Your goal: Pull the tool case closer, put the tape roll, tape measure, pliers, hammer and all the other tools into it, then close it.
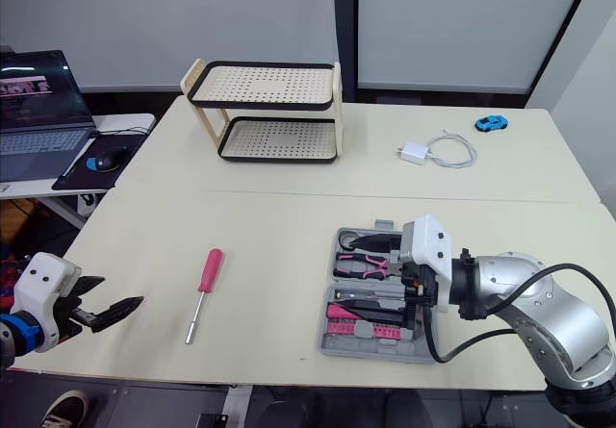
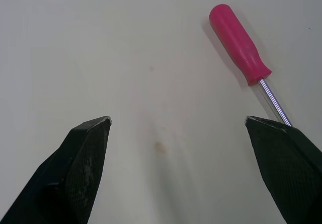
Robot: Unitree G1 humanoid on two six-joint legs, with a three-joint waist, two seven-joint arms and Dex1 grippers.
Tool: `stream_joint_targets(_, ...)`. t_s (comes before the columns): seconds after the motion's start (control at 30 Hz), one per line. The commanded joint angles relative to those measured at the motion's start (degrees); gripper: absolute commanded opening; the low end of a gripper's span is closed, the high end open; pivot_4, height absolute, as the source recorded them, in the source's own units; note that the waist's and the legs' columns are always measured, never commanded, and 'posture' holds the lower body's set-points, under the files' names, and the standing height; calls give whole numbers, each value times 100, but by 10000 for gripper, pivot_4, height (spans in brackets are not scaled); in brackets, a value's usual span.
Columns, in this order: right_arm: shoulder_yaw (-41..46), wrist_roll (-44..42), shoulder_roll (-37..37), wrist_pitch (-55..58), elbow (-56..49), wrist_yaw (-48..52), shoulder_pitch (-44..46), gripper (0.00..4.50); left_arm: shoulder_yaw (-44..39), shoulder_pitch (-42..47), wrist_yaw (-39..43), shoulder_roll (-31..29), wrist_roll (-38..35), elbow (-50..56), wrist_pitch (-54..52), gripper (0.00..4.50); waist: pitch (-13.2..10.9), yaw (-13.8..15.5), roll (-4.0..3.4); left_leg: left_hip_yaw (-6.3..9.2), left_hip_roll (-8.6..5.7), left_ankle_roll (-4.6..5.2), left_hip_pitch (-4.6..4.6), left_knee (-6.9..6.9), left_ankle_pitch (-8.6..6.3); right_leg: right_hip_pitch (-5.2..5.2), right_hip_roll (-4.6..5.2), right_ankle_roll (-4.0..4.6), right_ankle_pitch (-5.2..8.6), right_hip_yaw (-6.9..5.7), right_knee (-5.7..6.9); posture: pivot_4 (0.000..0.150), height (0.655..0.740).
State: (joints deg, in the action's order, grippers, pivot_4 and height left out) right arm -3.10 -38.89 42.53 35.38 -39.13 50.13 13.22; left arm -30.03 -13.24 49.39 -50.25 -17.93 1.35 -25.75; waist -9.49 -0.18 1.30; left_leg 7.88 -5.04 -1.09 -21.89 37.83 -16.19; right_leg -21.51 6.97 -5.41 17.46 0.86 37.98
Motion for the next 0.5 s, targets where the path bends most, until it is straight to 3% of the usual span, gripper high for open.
stream_joint_targets(0.03, 61, 37, 59, -127, -199, 32, 21, 45000, -214, 48, 17, -135, -14, -66, 109, 44427, 0, 0, 0, 0, 0, 0, 0, 0, 0, 0, 0, 0, 0, 0, 0, 1500, 7400)
stream_joint_targets(0.33, 49, 439, 167, -245, -93, -49, -106, 45000, -207, 81, 30, -139, 12, -169, 245, 44427, 0, 0, 0, 0, 0, 0, -1, -1, -1, -1, 0, 0, 0, 0, 0, 1500, 7400)
stream_joint_targets(0.5, 837, 1011, 166, -728, 457, -467, -768, 45000, -385, 395, -370, 96, -96, -239, 341, 44427, 0, 29, 3, 2, -4, -1, -3, 0, -1, -1, 0, 0, 0, 0, -1, 1500, 7400)
